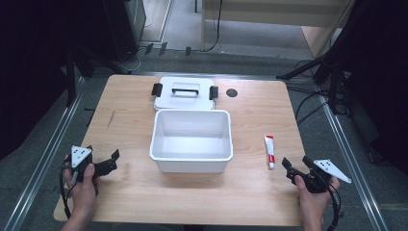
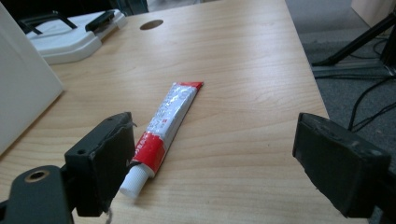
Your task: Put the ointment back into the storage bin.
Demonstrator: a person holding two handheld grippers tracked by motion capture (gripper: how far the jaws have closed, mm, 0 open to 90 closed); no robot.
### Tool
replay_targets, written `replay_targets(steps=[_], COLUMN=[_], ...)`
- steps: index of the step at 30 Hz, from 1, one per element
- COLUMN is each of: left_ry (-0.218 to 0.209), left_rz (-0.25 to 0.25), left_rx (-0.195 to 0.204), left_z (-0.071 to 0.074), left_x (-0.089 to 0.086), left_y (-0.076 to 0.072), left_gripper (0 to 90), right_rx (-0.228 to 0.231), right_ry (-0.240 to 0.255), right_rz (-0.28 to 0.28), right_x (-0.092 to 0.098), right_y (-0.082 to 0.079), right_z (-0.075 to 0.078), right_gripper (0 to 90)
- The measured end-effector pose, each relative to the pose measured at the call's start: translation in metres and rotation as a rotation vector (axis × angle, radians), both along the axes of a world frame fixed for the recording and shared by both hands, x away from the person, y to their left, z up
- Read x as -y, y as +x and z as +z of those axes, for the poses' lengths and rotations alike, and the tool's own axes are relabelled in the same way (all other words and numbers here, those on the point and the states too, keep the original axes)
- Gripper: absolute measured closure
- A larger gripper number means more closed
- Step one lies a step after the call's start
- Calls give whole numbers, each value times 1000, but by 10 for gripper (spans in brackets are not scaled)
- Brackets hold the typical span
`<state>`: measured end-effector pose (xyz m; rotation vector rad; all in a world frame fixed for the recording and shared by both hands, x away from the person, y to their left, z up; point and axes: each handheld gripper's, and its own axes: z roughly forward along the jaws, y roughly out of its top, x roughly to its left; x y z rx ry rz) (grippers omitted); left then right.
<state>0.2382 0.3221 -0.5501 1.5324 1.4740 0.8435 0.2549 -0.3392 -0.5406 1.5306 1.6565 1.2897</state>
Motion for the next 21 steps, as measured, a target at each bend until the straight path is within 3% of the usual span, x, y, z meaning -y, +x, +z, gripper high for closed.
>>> replay_targets(steps=[1, 2, 4, 8, 10, 11, 12, 13, 14, 15, 17, 18, 19, 20, 21], left_ry=[0, 6, 21, 12, 12, 22, 22, 30, 30, 32, 34, 34, 31, 31, 20], left_rz=[0, -4, -10, -8, -7, -8, -8, -10, -10, -13, -16, -16, -17, -17, -18], left_rx=[0, -2, 4, 16, 16, 15, 15, 12, 12, 10, 8, 8, 3, 3, -4], left_z=[0, 0, 0, 0, 0, 0, 0, 0, 0, 0, 0, 0, 0, 0, 0], left_x=[0, 1, 2, 1, 2, 2, 2, 3, 3, 4, 4, 4, 3, 3, 2], left_y=[0, 0, -1, -2, -2, -2, -2, -2, -2, -2, -2, -2, -2, -2, -1], left_gripper=[5, 5, 5, 5, 5, 5, 5, 5, 5, 5, 5, 5, 6, 6, 5], right_rx=[0, -39, -49, -93, -122, -167, -167, -220, -220, -251, -357, -357, -436, -436, -487], right_ry=[0, 1, -4, -15, -41, -94, -94, -130, -130, -138, -158, -158, -198, -198, -249], right_rz=[0, -20, -27, -57, -39, -9, -9, 23, 23, 38, 70, 70, 98, 98, 128], right_x=[0, -3, -4, -8, -11, -16, -16, -20, -20, -22, -27, -27, -32, -32, -38], right_y=[0, 2, 3, 5, 6, 8, 8, 10, 10, 12, 19, 19, 25, 25, 30], right_z=[0, 1, 3, 12, 16, 20, 20, 23, 23, 25, 32, 32, 36, 36, 43], right_gripper=[138, 189, 227, 258, 262, 258, 258, 274, 274, 276, 282, 282, 270, 270, 269])
